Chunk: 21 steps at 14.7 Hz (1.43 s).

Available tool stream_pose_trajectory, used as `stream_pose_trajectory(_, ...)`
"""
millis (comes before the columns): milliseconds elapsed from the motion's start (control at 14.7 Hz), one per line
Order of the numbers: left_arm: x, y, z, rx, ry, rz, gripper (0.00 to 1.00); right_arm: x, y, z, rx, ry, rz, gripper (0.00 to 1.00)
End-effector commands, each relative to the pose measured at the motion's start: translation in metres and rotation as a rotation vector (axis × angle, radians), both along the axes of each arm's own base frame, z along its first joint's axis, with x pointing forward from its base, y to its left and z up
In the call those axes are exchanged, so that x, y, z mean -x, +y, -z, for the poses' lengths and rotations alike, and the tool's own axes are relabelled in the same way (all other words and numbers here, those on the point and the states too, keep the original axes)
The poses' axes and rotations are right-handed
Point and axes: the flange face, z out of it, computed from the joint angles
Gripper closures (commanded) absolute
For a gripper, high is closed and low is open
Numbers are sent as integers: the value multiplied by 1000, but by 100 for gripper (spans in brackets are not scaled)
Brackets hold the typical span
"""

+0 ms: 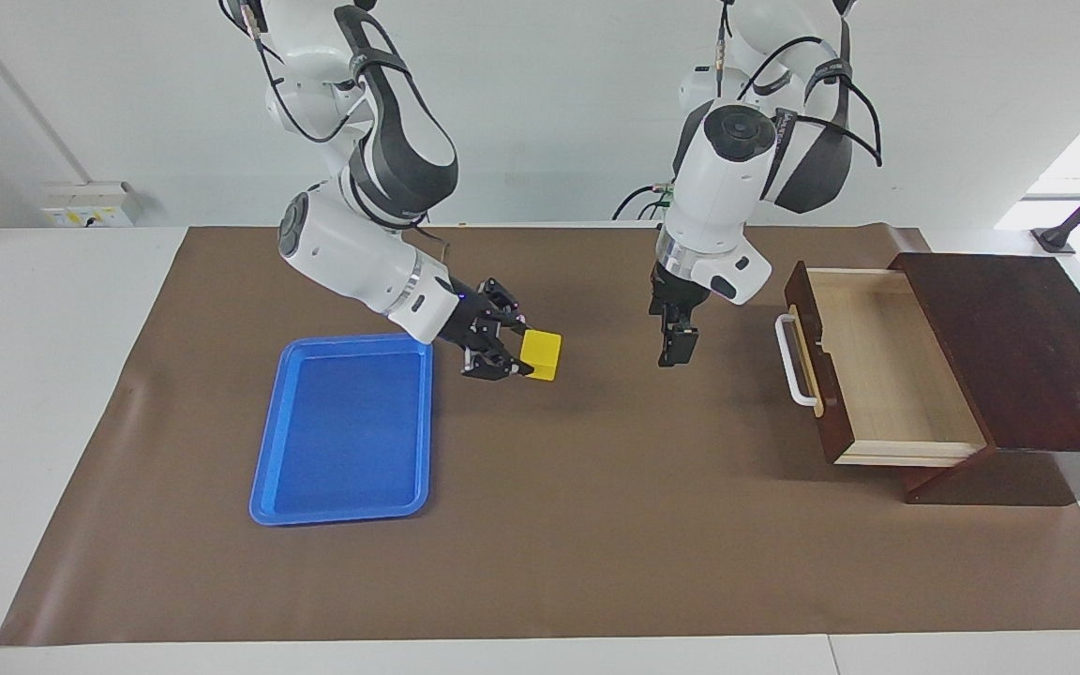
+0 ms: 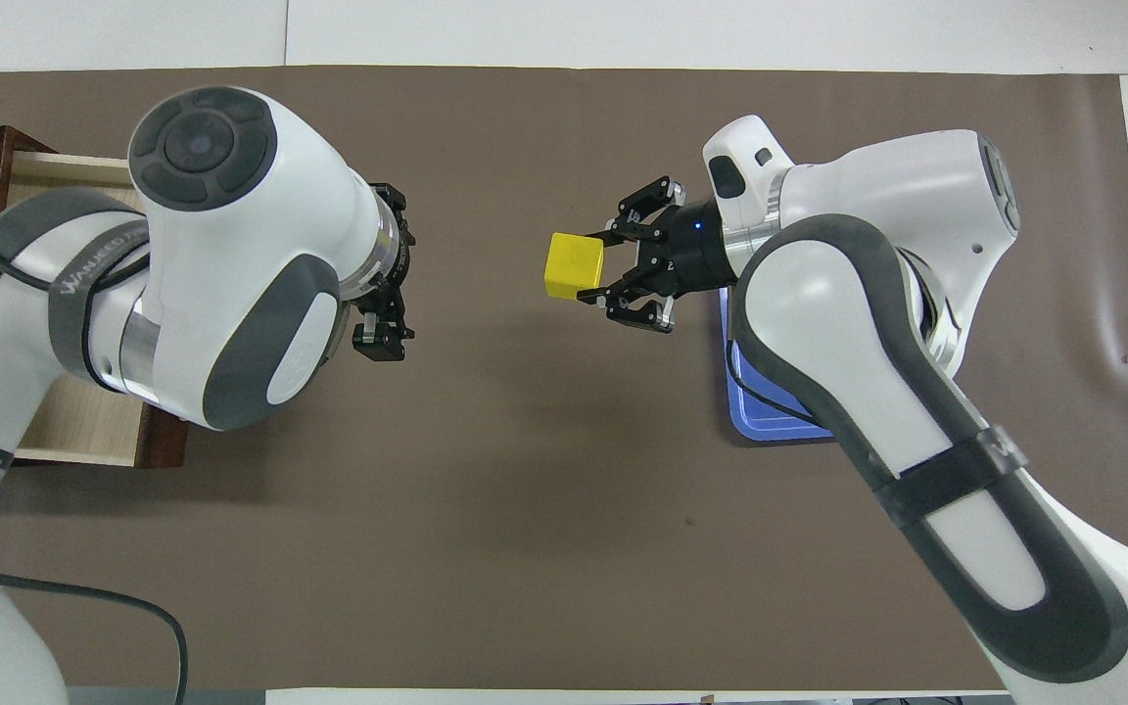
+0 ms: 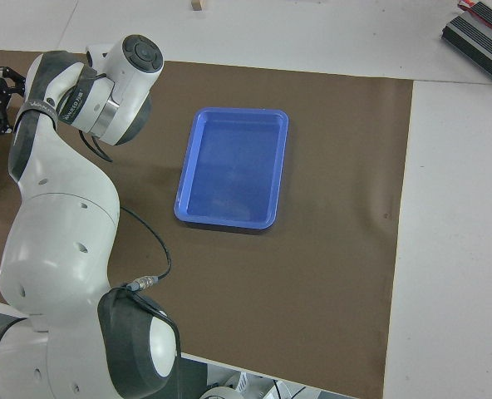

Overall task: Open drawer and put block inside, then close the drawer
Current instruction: 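Pass the yellow cube from the right gripper to the left gripper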

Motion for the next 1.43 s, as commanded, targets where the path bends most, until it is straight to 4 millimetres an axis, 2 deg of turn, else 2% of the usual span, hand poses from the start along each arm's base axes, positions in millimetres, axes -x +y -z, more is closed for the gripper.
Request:
stream_pose_trajectory(0,-39,-19,10,-34,29,-10,0,5,25,-1,15,-71,-38,100)
stream_pose_trajectory(68,-27,-51,27,-77,35,50,0,8,34,-2,10,-77,-37,100)
stream_pose_trajectory(136,-19,-67,32,-98,29,78,0,10,41,-3,9,-87,-36,100)
stream_pose_trajectory(271,-31,-58,31,-91,22,8,0,11,46,-4,10,-96,-25,100)
stream_pose_trajectory(339,-32,-62,27,-84,12,5,0,13,52,-6,11,-105,-20,100)
stream_pose_trajectory(407,-31,-65,27,-84,9,9,0,16,60,-5,12,-112,-22,100)
stream_pose_trajectory(611,-20,-78,24,-53,29,14,0,17,62,-4,12,-111,-23,100)
stream_pose_trajectory(882,-16,-81,13,-25,18,17,0,17,60,-3,13,-107,-23,100)
stream_pose_trajectory(1086,-4,-87,15,-30,26,45,0,17,61,-3,13,-105,-25,100)
stream_pose_trajectory(1357,0,-85,14,-33,31,53,0,18,61,-4,12,-104,-28,100)
